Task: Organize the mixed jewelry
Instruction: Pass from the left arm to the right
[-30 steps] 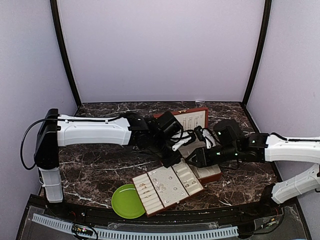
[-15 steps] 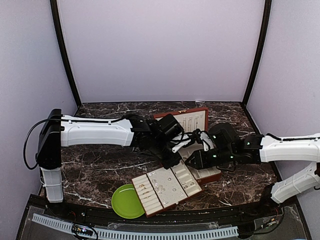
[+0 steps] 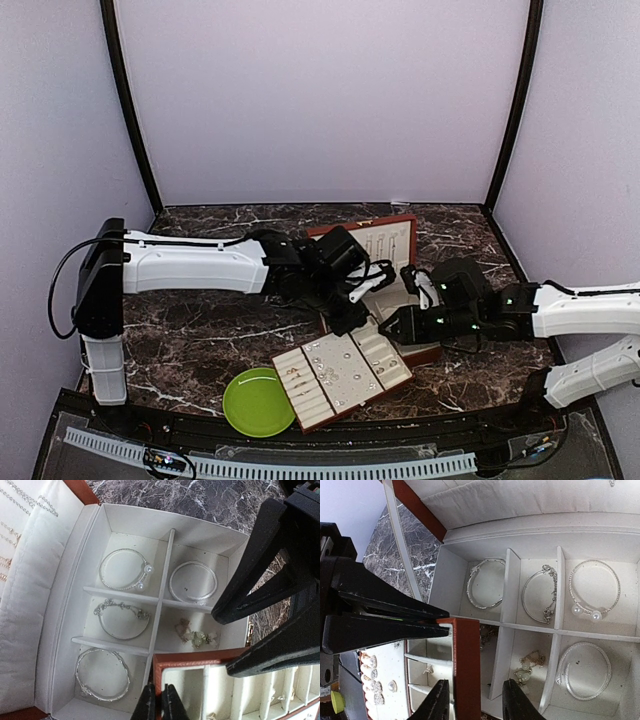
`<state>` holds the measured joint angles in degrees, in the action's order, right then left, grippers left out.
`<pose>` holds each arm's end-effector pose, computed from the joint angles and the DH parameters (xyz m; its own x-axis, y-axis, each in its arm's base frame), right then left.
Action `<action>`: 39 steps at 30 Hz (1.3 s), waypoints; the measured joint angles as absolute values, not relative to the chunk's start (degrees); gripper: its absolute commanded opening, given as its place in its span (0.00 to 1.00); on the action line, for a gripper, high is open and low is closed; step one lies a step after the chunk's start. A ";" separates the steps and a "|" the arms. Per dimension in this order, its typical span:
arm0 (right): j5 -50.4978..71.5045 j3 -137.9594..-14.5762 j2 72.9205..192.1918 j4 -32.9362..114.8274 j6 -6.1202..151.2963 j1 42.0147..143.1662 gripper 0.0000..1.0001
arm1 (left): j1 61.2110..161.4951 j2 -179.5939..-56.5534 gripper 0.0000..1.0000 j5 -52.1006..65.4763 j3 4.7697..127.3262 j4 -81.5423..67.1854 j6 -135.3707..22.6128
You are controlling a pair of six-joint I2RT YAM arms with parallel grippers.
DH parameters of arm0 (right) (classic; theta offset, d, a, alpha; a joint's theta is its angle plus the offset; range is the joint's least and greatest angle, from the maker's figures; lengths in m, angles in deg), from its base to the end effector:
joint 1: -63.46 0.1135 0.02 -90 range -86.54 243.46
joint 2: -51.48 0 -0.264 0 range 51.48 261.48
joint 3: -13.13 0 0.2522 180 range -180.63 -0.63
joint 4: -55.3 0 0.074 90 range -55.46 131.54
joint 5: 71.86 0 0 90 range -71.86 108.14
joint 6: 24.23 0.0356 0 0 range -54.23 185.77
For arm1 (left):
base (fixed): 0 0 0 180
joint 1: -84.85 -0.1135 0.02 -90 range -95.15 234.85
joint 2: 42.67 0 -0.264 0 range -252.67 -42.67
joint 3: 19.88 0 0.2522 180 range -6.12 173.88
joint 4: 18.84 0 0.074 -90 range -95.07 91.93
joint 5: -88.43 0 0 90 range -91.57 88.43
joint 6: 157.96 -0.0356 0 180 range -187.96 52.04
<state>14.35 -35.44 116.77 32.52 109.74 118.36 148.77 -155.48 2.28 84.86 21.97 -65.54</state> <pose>0.1336 0.1942 0.2111 -0.8504 -0.0052 -0.5262 -0.3547 0.7442 0.5660 0.1931 -0.3999 0.2389 -0.3695 0.6592 -0.6549 0.9008 0.4272 -0.0783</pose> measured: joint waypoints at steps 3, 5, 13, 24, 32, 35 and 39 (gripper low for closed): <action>14.22 -35.44 117.06 32.28 109.74 118.36 0.36 | 148.80 -155.48 0.00 2.26 84.86 21.67 -65.57; 13.94 -35.44 117.04 32.07 109.67 118.36 0.38 | 148.80 -155.55 0.00 2.20 84.86 21.71 -65.57; 12.89 -35.22 115.79 30.78 108.95 118.51 0.36 | 148.80 -155.98 0.00 1.98 84.86 21.56 -65.57; 11.75 -34.06 116.42 30.14 108.30 118.60 0.33 | 148.77 -156.62 0.00 1.45 84.86 21.56 -65.59; 11.77 -33.95 119.64 31.28 107.79 118.64 0.25 | 148.77 -157.65 0.00 1.39 84.86 21.58 -65.63; 11.84 -33.95 120.49 31.93 107.66 118.75 0.22 | 148.75 -158.13 0.00 1.39 84.86 21.51 -65.61; 12.06 -34.00 120.77 32.50 107.25 118.99 0.19 | 148.73 -158.15 0.00 1.41 84.86 21.45 -65.61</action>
<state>12.06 -34.00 120.77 32.50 107.25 118.99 148.73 -158.15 1.41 84.86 21.45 -65.61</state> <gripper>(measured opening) 0.207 0.069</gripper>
